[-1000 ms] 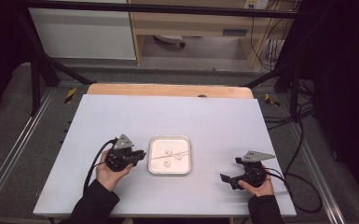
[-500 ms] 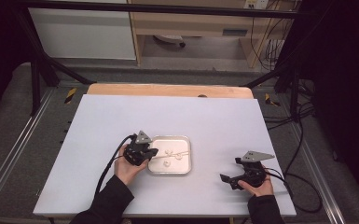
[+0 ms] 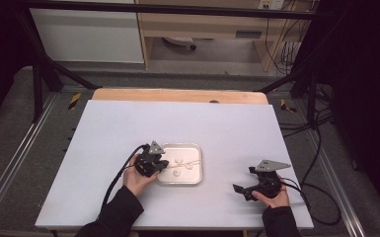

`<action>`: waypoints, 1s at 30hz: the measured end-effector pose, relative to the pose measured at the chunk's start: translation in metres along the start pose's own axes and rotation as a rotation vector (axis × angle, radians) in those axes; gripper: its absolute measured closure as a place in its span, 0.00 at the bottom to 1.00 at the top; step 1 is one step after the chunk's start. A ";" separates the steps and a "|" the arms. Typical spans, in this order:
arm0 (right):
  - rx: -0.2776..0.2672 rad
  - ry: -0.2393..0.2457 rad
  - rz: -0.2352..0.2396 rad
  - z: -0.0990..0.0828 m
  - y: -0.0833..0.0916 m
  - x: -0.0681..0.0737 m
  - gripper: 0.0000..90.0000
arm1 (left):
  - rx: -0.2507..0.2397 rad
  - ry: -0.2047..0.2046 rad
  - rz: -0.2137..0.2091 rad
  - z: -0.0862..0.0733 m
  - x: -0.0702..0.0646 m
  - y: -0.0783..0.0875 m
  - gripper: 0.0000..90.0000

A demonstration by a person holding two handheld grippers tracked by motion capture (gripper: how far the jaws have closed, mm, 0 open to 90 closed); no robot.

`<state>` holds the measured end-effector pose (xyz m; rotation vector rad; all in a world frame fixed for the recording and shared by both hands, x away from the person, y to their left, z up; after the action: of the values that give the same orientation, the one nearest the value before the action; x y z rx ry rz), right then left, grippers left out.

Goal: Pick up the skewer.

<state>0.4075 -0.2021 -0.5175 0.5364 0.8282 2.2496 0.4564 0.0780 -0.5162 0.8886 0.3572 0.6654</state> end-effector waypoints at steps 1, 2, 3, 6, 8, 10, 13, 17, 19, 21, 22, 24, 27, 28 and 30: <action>0.001 0.001 -0.002 0.000 0.000 0.000 0.01 | -0.003 -0.001 -0.002 0.000 -0.001 0.000 1.00; 0.001 0.001 -0.002 0.000 0.000 0.000 0.01 | 0.002 -0.006 -0.005 -0.001 -0.001 0.001 1.00; 0.000 0.002 -0.001 0.000 0.000 0.000 0.01 | 0.004 -0.010 -0.008 -0.002 -0.002 0.002 1.00; -0.003 0.000 -0.002 0.000 0.000 0.000 0.01 | 0.012 -0.024 -0.019 -0.004 -0.005 0.003 1.00; -0.002 0.000 -0.001 0.000 0.001 0.000 0.01 | 0.008 -0.035 -0.021 -0.003 -0.007 0.005 1.00; -0.003 0.002 -0.003 0.000 0.000 0.000 0.01 | -0.009 -0.040 -0.030 -0.001 -0.009 0.007 1.00; -0.003 -0.001 -0.001 0.000 0.000 0.000 0.01 | -0.032 -0.044 -0.031 0.005 -0.009 0.009 0.96; -0.003 0.001 0.000 0.000 0.000 0.000 0.01 | -0.015 -0.077 -0.037 0.007 -0.012 0.007 0.91; -0.003 0.000 0.000 0.000 0.000 0.000 0.01 | -0.009 -0.095 -0.043 0.008 -0.015 0.004 0.89; 0.000 0.004 -0.001 0.000 0.000 0.000 0.01 | 0.000 -0.108 -0.044 0.009 -0.017 0.001 0.88; 0.000 0.002 0.000 0.000 0.000 0.000 0.01 | 0.000 -0.108 -0.044 0.009 -0.017 0.001 0.88; 0.000 -0.001 0.002 0.000 0.000 0.001 0.01 | -0.003 -0.107 -0.046 0.012 -0.017 0.000 0.88; 0.002 0.000 0.001 0.000 0.000 0.000 0.01 | 0.004 -0.119 -0.047 0.014 -0.019 -0.002 0.89; 0.001 0.000 0.001 0.000 0.000 0.001 0.01 | 0.003 -0.119 -0.050 0.015 -0.020 -0.004 0.89; 0.000 0.004 0.001 0.000 0.000 0.000 0.01 | 0.006 -0.122 -0.060 0.015 -0.020 -0.006 0.90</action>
<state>0.4073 -0.2020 -0.5174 0.5322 0.8300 2.2527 0.4514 0.0532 -0.5118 0.9157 0.2756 0.5523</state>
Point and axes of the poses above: each handheld gripper's, and its own axes: y roughly backward along the jaws, z roughly out of its top, x roughly to its left, the point moved 10 cm from there along -y, roughly forward along the jaws, and after that the axes turned 6 degrees about x, right-handed, at the moved point
